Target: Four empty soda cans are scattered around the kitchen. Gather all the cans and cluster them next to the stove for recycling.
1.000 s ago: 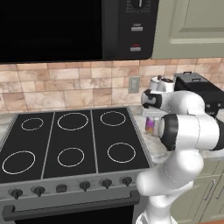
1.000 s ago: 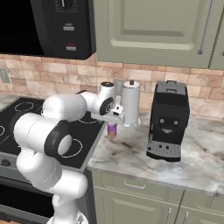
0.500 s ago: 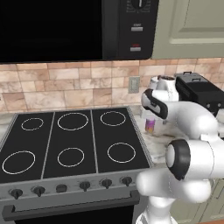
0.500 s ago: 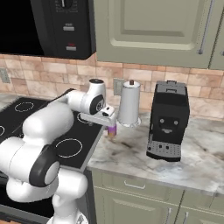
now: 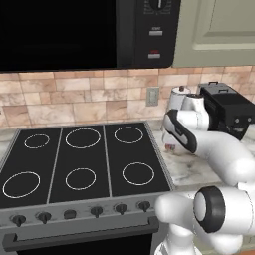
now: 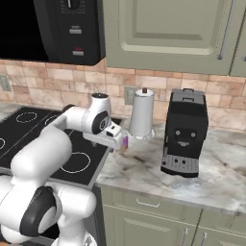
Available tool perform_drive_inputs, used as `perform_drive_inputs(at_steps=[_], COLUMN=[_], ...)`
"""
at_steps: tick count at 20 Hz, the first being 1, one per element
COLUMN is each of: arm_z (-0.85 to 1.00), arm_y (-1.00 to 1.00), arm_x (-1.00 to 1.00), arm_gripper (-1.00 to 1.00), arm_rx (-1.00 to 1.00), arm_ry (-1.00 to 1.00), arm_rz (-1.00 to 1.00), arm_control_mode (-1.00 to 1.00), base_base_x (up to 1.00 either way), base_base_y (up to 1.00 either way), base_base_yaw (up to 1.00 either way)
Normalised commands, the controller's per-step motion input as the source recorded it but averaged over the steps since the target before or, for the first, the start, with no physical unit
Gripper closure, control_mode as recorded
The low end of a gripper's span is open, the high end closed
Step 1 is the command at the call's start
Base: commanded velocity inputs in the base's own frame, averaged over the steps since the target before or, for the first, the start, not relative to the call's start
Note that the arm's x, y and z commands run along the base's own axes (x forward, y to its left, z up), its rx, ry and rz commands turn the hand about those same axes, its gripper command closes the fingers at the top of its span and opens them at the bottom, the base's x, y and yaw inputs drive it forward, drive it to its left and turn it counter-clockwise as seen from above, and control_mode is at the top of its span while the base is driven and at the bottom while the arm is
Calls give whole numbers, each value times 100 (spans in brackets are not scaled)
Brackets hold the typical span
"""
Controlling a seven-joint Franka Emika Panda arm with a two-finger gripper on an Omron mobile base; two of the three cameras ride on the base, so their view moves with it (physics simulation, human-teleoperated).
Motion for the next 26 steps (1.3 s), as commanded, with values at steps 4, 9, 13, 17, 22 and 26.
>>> perform_drive_inputs(at_steps=[4, 9, 13, 17, 22, 26], arm_z=[-3, 0, 0, 0, 0, 0], arm_y=[0, 0, 0, 0, 0, 0], arm_x=[-23, 0, 0, 0, 0, 0], arm_gripper=[-100, -100, -100, -100, -100, -100], arm_rx=[0, 0, 0, 0, 0, 0], arm_ry=[1, 0, 0, 0, 0, 0], arm_rz=[0, 0, 0, 0, 0, 0], arm_control_mode=[100, 100, 100, 100, 100, 100], base_base_x=[-14, -67, -65, -48, -12, 4], base_base_y=[0, 0, 0, 4, 15, 44], base_base_yaw=[0, 0, 0, 0, -2, -5])
